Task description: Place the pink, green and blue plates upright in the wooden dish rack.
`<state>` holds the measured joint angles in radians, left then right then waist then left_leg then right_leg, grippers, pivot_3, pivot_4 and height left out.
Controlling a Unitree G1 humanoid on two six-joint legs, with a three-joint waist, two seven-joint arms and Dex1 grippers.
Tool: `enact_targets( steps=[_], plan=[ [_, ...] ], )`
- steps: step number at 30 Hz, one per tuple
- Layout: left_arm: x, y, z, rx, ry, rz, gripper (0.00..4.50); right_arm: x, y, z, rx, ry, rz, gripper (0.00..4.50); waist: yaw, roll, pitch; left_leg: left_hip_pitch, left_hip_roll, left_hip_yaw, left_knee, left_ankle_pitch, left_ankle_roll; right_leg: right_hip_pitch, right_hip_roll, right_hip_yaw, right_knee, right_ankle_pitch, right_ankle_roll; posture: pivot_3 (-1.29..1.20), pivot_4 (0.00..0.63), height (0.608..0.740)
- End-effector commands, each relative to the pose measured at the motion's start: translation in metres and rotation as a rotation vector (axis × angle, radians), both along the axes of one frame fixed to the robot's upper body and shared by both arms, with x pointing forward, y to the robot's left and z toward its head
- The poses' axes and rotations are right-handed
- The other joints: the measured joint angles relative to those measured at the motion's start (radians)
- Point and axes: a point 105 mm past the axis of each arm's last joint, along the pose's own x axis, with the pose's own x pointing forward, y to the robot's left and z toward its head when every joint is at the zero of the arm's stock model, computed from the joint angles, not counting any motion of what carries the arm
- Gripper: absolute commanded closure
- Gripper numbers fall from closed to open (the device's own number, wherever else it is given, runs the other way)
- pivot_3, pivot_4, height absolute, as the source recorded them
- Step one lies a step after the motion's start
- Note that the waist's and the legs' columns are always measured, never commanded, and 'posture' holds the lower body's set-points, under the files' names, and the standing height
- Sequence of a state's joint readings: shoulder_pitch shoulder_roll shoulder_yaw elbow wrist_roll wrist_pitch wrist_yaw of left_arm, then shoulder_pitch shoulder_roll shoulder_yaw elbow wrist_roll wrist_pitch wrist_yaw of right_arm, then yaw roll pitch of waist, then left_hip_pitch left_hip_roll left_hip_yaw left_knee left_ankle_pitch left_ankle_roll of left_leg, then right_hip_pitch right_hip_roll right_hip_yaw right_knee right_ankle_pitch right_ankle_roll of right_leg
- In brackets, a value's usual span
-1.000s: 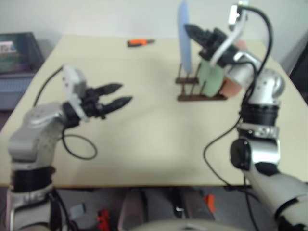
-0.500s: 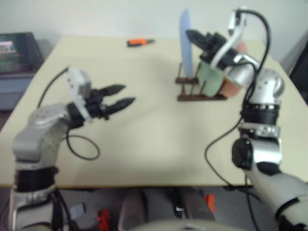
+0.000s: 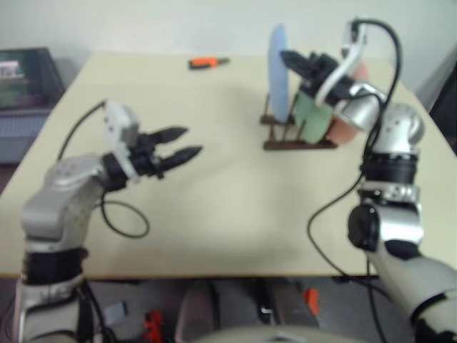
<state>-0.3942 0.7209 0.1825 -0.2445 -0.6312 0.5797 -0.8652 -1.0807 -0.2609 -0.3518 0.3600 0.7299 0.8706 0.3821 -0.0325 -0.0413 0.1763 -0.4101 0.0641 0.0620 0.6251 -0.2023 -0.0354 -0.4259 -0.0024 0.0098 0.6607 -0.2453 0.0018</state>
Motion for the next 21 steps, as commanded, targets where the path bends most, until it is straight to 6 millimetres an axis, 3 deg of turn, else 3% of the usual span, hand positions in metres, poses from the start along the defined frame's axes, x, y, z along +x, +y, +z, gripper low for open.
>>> enact_targets(
  steps=[1, 10, 13, 21],
  plan=[
    [-0.0035, -0.0048, 0.0081, 0.022, -0.046, -0.018, 1.59, -0.0031, -0.0091, 0.0202, 0.038, -0.046, -0.009, 4.50, 0.000, 0.000, 0.000, 0.000, 0.000, 0.000, 0.000, 0.000, 0.000, 0.000, 0.000, 0.000, 0.000, 0.000, 0.000, 0.00, 0.150, 0.740],
    [-0.0026, -0.0053, 0.0073, 0.029, -0.045, -0.017, 1.59, -0.0033, -0.0101, 0.0169, 0.025, -0.025, 0.001, 4.50, 0.000, 0.000, 0.000, 0.000, 0.000, 0.000, 0.000, 0.000, 0.000, 0.000, 0.000, 0.000, -0.001, 0.000, 0.000, 0.00, 0.150, 0.740],
    [-0.0026, -0.0058, 0.0070, 0.029, -0.044, -0.017, 1.55, -0.0024, -0.0107, 0.0159, 0.018, -0.024, -0.006, 3.87, 0.000, 0.000, 0.000, 0.000, 0.000, 0.000, 0.000, 0.000, 0.000, 0.000, 0.000, 0.000, -0.001, 0.000, 0.000, 0.00, 0.150, 0.740],
    [-0.0031, -0.0064, 0.0057, 0.033, -0.042, -0.016, 1.55, -0.0021, -0.0098, 0.0154, -0.011, -0.042, -0.014, 1.19, 0.000, 0.000, 0.000, 0.000, 0.000, 0.000, -0.001, 0.000, 0.000, 0.000, 0.000, 0.000, -0.001, 0.000, 0.000, 0.00, 0.150, 0.740]
  ],
)
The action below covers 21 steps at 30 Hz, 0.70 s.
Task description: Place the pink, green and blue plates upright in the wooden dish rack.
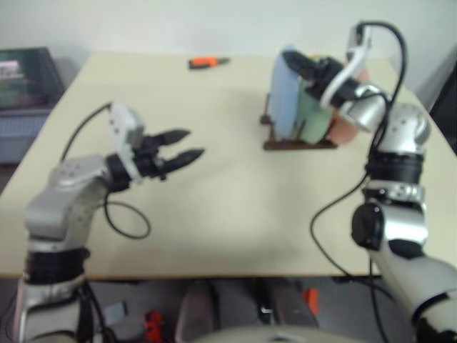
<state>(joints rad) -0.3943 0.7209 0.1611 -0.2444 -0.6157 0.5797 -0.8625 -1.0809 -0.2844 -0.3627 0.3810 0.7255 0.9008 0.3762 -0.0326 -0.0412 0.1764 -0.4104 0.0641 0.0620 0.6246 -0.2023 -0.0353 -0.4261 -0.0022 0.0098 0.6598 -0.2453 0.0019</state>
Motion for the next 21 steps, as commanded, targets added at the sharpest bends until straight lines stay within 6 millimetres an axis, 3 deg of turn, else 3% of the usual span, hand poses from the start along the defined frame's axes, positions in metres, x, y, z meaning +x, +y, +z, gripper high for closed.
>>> enact_targets(
  steps=[1, 21],
  plan=[
    [-0.0040, -0.0037, 0.0104, 0.014, -0.053, -0.014, 1.55, -0.0051, -0.0008, 0.0219, -0.004, -0.090, 0.004, 0.83, 0.000, 0.000, 0.000, 0.000, 0.000, 0.000, 0.000, 0.000, 0.000, 0.000, 0.000, 0.000, 0.000, 0.000, 0.000, 0.00, 0.150, 0.740],
    [-0.0030, -0.0049, 0.0087, 0.017, -0.050, -0.010, 1.55, -0.0097, 0.0039, 0.0287, -0.213, -0.268, -0.033, 0.83, 0.000, 0.000, 0.000, -0.006, 0.000, 0.000, 0.000, 0.000, 0.000, -0.006, 0.000, 0.000, 0.000, 0.000, 0.000, 0.00, 0.150, 0.740]
  ],
)
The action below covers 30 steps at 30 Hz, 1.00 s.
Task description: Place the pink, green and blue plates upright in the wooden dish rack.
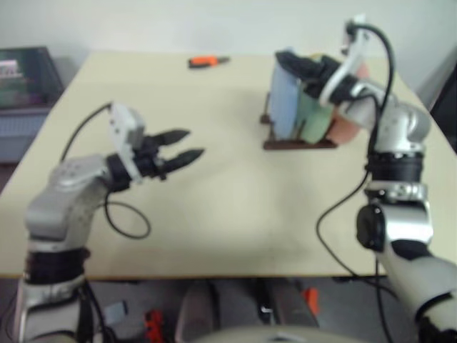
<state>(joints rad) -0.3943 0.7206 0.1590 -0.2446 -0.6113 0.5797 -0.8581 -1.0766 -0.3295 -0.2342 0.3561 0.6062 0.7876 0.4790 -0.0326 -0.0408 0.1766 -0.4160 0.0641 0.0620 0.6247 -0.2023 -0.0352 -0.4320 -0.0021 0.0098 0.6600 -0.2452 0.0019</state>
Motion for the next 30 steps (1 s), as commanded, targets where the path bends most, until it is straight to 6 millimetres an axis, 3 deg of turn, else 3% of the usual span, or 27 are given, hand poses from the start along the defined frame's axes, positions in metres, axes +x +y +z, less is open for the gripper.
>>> enact_targets(
  steps=[1, 21, 30],
  plan=[
    [-0.004, -0.005, 0.009, 0.014, -0.050, -0.016, 1.55, -0.009, -0.001, 0.023, -0.044, -0.137, -0.010, 0.83, 0.000, 0.000, 0.000, 0.000, 0.000, 0.000, 0.000, 0.000, 0.000, -0.001, 0.000, 0.000, 0.000, 0.000, 0.000, 0.00, 0.150, 0.740],
    [-0.004, -0.008, 0.009, 0.017, -0.049, -0.017, 1.55, -0.009, 0.013, 0.010, -0.351, -0.318, -0.079, 0.83, 0.000, 0.000, 0.000, -0.001, 0.000, 0.003, 0.000, 0.000, 0.000, -0.004, 0.000, 0.004, 0.003, 0.000, 0.000, 0.00, 0.150, 0.740],
    [-0.004, -0.009, 0.007, 0.022, -0.045, -0.013, 1.55, -0.003, 0.008, 0.003, -0.534, -0.389, -0.172, 0.83, 0.000, 0.000, 0.000, -0.001, 0.000, 0.004, 0.001, 0.000, 0.000, -0.004, 0.000, 0.004, 0.003, 0.000, 0.000, 0.00, 0.150, 0.740]
  ],
)
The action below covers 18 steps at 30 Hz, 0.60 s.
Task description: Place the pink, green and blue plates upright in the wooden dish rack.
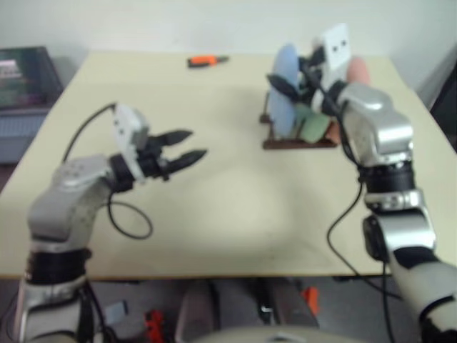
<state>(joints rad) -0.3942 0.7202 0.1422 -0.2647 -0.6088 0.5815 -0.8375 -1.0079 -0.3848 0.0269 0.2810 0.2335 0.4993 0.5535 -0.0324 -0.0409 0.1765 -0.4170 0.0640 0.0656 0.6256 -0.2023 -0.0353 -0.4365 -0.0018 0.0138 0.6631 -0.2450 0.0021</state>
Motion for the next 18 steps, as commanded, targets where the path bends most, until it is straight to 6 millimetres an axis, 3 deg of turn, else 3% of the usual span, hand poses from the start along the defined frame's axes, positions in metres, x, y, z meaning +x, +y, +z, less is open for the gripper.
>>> enact_targets(
  steps=[1, 11, 18],
  plan=[
    [-0.003, -0.005, 0.007, 0.011, -0.038, -0.012, 1.55, -0.003, -0.003, 0.019, -0.066, -0.121, -0.034, 0.83, 0.000, 0.000, 0.000, 0.000, 0.000, 0.000, 0.000, 0.000, 0.000, 0.000, 0.000, 0.000, 0.000, 0.000, 0.000, 0.00, 0.150, 0.740],
    [-0.003, -0.005, 0.007, 0.012, -0.037, -0.012, 1.55, -0.004, -0.005, 0.021, -0.202, -0.219, -0.076, 0.83, 0.000, 0.000, 0.000, 0.000, 0.000, 0.000, 0.000, 0.000, 0.000, 0.000, 0.000, 0.000, 0.000, 0.000, 0.000, 0.00, 0.150, 0.740],
    [-0.002, -0.004, 0.009, 0.012, -0.042, -0.008, 1.55, -0.010, 0.000, 0.037, -0.224, -0.301, -0.062, 0.83, 0.000, 0.000, 0.000, 0.000, 0.000, 0.000, 0.001, 0.000, 0.000, 0.000, 0.000, 0.000, 0.001, 0.000, 0.000, 0.00, 0.150, 0.740]
  ],
)
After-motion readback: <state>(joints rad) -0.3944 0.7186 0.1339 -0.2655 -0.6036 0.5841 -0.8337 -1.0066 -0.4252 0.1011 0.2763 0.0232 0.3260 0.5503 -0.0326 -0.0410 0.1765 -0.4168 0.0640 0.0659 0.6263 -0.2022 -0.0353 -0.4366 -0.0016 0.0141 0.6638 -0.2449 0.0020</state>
